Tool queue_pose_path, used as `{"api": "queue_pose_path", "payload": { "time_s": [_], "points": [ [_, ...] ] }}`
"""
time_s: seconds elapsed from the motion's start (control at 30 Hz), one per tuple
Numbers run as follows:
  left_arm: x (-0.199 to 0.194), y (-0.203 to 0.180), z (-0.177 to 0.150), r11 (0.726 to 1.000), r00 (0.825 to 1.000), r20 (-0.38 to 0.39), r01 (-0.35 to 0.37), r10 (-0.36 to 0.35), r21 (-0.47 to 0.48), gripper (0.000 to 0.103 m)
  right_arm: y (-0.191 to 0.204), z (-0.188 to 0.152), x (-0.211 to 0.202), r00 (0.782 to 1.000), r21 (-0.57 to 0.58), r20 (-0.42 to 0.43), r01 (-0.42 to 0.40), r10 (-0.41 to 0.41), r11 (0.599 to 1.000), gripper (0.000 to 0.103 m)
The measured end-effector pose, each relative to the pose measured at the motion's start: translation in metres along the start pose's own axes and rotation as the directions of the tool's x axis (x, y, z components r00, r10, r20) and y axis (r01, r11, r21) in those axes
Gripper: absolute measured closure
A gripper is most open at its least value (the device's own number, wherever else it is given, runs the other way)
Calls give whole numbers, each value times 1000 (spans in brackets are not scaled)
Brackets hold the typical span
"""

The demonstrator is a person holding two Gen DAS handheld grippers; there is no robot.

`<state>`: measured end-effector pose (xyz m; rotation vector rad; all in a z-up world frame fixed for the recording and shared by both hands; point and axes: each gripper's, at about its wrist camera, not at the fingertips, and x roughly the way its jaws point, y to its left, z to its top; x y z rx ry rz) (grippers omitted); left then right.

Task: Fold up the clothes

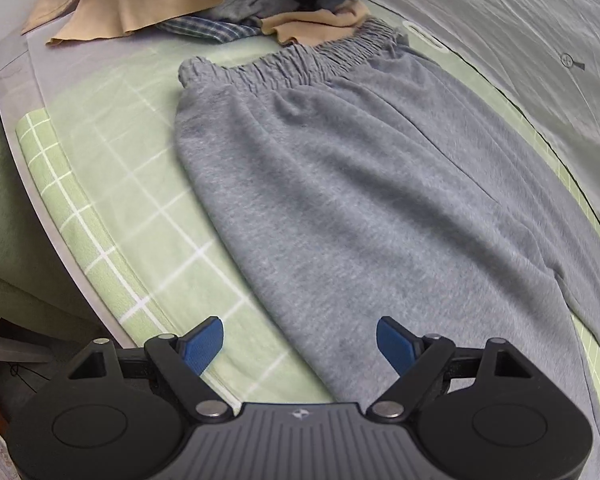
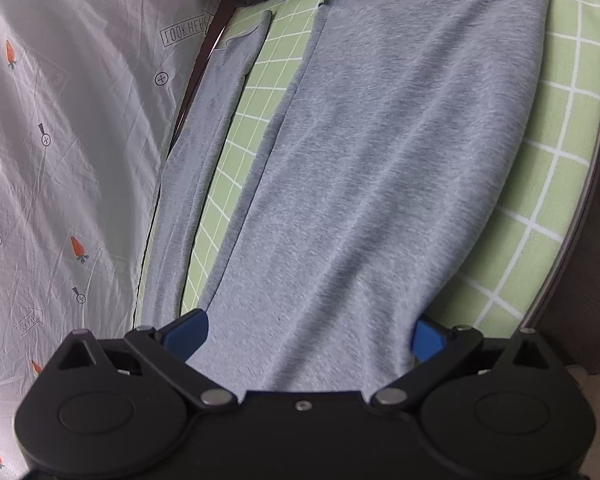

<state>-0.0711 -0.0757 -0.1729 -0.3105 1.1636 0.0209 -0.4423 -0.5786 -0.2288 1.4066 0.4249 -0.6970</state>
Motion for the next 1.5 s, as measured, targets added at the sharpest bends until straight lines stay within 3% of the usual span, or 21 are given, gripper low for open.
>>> {"api": "queue_pose_path", "payload": {
  "time_s": [0.33, 0.73, 0.87, 0.93, 1.0, 1.13, 1.2, 1.3, 1.4, 1.5],
  "points": [
    [17, 26, 53, 997, 992, 108, -63, 66, -34, 20, -8, -3, -1, 994, 114, 110, -23, 10, 993, 0],
    [36, 39, 105, 989, 973, 181, -145, 144, -7, 20, -15, 8, -2, 964, 218, 265, -41, -19, 975, 0],
    [37, 38, 112, 985, 966, 199, -171, 167, 2, 41, -11, 18, -3, 940, 202, 326, 33, -99, 979, 1],
    [37, 36, 115, 987, 967, 202, -162, 157, 12, 48, -9, 27, -2, 934, 165, 330, 88, -139, 982, 10],
    [37, 35, 115, 990, 970, 205, -141, 134, 21, 64, -4, 36, 2, 929, 129, 323, 146, -181, 981, 32],
    [36, 36, 114, 994, 974, 201, -109, 106, 2, 75, -3, 45, 1, 922, 84, 322, 197, -213, 977, 51],
    [34, 39, 113, 996, 976, 196, -89, 93, -29, 81, -2, 48, 0, 920, 75, 325, 206, -219, 976, 67],
    [29, 44, 110, 995, 980, 186, -58, 73, -83, 82, -2, 51, -6, 919, 60, 321, 223, -231, 973, 69],
    [25, 46, 104, 993, 981, 181, -50, 69, -108, 82, -8, 52, -12, 917, 95, 317, 224, -243, 970, 60],
    [23, 46, 95, 993, 981, 182, -49, 68, -105, 82, -19, 50, -17, 917, 131, 320, 206, -238, 970, 61]
  ]
}}
